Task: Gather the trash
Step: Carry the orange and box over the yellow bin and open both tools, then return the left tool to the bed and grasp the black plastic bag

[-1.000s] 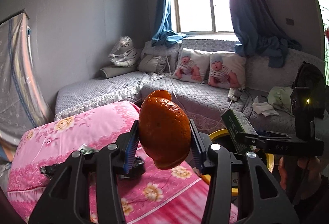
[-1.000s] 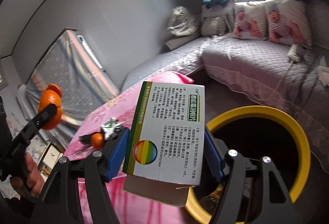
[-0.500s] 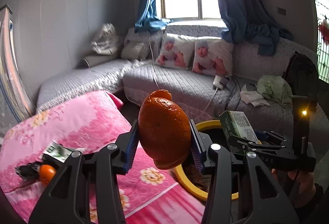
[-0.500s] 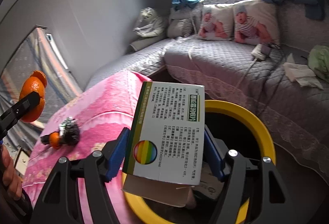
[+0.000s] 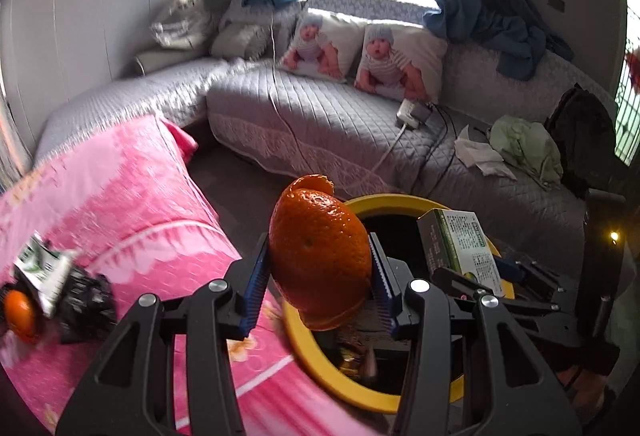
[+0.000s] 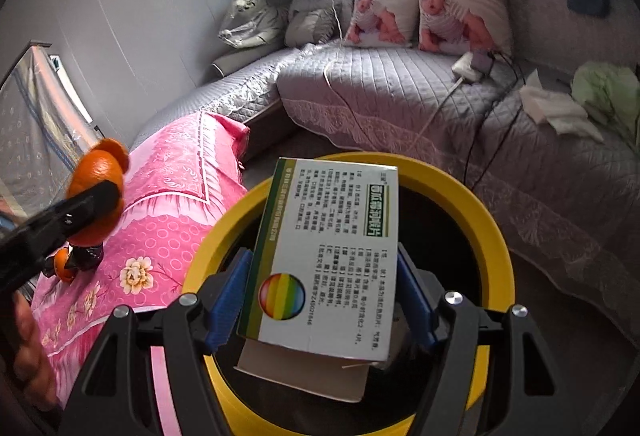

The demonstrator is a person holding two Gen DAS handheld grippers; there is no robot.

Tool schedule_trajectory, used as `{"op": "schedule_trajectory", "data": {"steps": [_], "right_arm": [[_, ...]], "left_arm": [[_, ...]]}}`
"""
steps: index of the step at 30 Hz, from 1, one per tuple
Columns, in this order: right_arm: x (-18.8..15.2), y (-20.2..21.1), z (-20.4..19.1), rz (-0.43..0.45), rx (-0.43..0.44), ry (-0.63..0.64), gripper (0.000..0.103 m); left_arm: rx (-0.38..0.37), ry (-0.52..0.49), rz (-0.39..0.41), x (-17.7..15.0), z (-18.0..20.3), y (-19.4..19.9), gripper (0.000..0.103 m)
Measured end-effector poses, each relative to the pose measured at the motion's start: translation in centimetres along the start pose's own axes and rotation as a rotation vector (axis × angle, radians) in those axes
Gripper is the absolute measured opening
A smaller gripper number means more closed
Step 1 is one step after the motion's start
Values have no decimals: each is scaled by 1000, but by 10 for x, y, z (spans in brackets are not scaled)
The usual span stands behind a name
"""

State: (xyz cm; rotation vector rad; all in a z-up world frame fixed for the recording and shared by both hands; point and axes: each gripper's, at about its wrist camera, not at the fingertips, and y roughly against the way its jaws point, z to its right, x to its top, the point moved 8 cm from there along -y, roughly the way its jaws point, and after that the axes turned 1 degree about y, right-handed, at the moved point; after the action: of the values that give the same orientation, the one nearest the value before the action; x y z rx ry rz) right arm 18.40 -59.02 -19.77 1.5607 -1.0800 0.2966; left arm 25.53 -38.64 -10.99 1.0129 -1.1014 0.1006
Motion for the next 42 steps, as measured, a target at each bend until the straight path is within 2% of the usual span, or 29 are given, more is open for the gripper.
{"op": "schedule_trajectory", "data": {"steps": [10,12,13,15,18,24,28,32,36,38,41,42], "right_arm": [[-4,7,14,6,-8,-30,67],[-3,10,15,19,-14,-28,72],[-3,12,16,20,-14,-30,79],[-1,17,20,37,-14,-53,83],[0,23,27,52,-18,-82,84],[4,31,33,61,10,-135,84],[7,36,16,59,45,-109,84],[11,35,-9,50,90,-75,85],[13,30,-35,35,135,-42,85],[13,25,-54,19,170,-20,85],[11,22,-77,-2,201,6,85],[11,20,-84,-8,206,17,85]], "left_arm": [[-44,46,-75,-14,9,-38,46],[-64,47,-79,-16,11,-40,50],[-68,54,-79,-17,11,-41,54],[-71,79,-63,-15,8,-38,72],[-74,116,-31,-11,0,-30,79],[-61,214,54,1,-28,-10,81],[-75,281,141,25,-56,26,81],[-107,324,233,54,-96,77,86],[-42,329,364,73,-152,140,90],[43,313,428,74,-188,174,91],[159,282,467,65,-234,208,91],[221,271,466,56,-254,219,91]]}}
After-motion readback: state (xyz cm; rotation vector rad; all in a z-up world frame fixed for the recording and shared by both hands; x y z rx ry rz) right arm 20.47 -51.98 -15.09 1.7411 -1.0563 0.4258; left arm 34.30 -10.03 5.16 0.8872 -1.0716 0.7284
